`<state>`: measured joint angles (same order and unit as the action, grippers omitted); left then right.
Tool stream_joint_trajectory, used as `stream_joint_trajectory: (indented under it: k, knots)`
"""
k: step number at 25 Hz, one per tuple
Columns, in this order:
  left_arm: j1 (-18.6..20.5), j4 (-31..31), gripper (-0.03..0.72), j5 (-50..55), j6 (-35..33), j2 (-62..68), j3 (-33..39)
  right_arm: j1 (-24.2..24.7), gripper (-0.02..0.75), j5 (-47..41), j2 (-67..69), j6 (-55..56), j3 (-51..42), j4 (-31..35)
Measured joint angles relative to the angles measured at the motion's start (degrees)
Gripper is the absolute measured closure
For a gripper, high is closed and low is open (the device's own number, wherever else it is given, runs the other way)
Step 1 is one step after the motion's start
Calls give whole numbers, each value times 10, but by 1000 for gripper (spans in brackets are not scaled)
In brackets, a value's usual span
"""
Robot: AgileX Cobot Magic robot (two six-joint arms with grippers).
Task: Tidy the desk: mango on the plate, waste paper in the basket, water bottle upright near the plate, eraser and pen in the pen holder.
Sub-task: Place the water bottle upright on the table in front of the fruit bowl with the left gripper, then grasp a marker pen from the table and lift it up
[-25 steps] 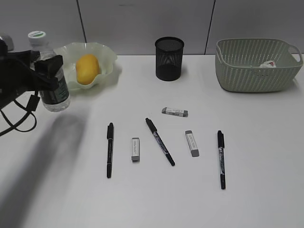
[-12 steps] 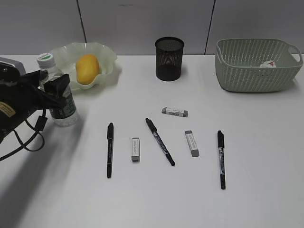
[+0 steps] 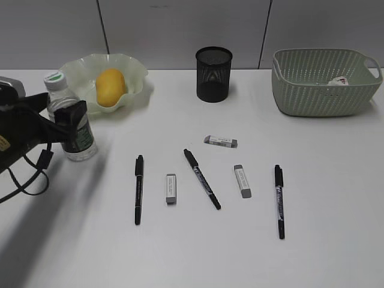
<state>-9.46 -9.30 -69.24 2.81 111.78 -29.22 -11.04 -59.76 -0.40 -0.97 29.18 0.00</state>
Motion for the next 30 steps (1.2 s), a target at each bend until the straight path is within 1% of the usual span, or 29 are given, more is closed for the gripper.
stream_joint_trajectory:
  k: [7, 8, 9, 10, 12, 13, 15, 17, 20, 23, 25, 27, 30]
  knots:
    - [-1, -13, 44, -1, 0, -108, 0, 0, 249, 0, 0, 3, 0, 0]
    - [-1, -15, 45, 9, 3, -142, 0, 0, 249, 1, 0, 3, 0, 0]
    - [-1, -14, 50, 44, 8, -180, 0, 0, 249, 1, 0, 3, 0, 0]
    - [-1, -8, 59, 95, 15, -216, -1, 0, 249, 1, 0, 3, 0, 0]
    - [-1, 11, 87, 254, 22, -304, -10, 0, 249, 1, 0, 4, 0, 0]
    - [-1, 18, 99, 364, 24, -354, -20, 0, 249, 1, 0, 4, 0, 0]
    - [-1, 20, 113, 514, 26, -445, -35, 0, 250, 1, 0, 4, 0, 0]
    - [-1, 22, 118, 689, 26, -540, -50, 0, 250, 1, 0, 4, 0, 0]
    - [-1, 26, 119, 886, 26, -687, -62, 0, 250, 1, 0, 4, 0, 0]
    - [-1, 34, 127, 1078, 26, -795, -64, 0, 250, 1, 0, 4, 0, 0]
    - [-1, 45, 139, 1175, 26, -855, -64, 0, 250, 1, 0, 5, 0, 0]
    - [-1, 55, 162, 1249, 27, -932, -64, 0, 250, 1, 0, 5, 0, 0]
    - [-1, 56, 175, 1293, 27, -1009, -64, 0, 251, 1, 0, 5, 0, 0]
